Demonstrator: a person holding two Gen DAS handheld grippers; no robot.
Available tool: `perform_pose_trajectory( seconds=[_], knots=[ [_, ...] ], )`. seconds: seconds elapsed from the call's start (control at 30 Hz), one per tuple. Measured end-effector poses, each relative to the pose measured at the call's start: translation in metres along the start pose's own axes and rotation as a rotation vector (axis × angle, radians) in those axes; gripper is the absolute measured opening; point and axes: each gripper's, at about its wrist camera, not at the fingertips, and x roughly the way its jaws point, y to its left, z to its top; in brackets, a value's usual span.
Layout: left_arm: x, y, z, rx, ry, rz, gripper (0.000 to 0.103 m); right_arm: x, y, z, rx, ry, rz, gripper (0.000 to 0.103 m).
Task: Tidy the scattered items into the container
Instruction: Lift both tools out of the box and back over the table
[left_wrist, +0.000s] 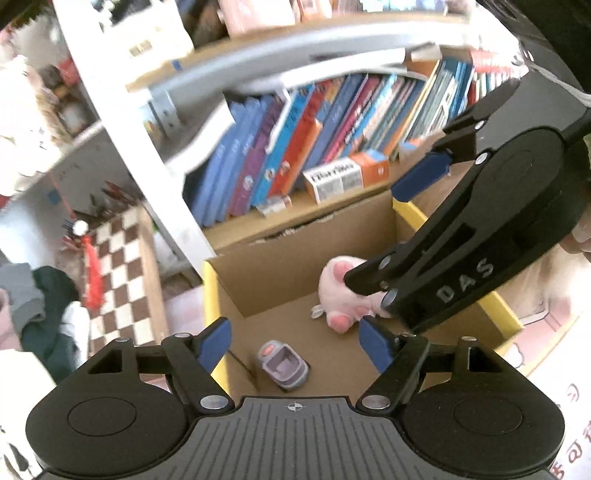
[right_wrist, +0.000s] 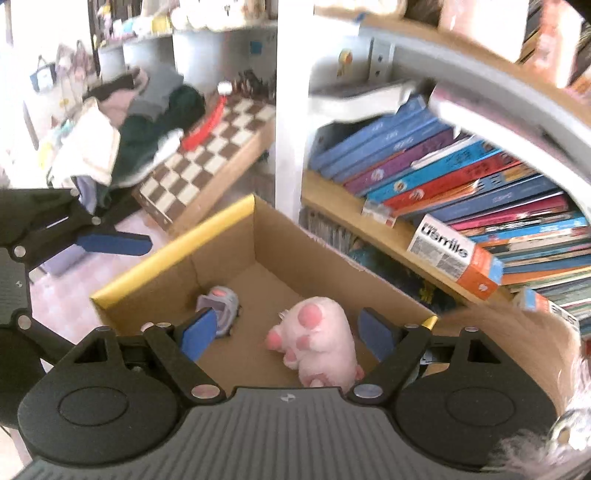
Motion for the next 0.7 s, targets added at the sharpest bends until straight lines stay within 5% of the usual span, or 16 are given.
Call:
perform_pose_trajectory(
  seconds=[0.27, 0.7],
  knots=[
    [-0.083, 0.007, -0.044, -0.143, -0.135, 0.030, 0.081, -0.073, 0.038, -0.030, 0.082, -0.131, -0.038, 0.085],
    [-0.168, 0.012, -0.119, -0.147, -0.208, 0.028, 0.087, -0.148, 0.111, -0.115, 0.186, -0.207, -0.163, 0.087]
  ],
)
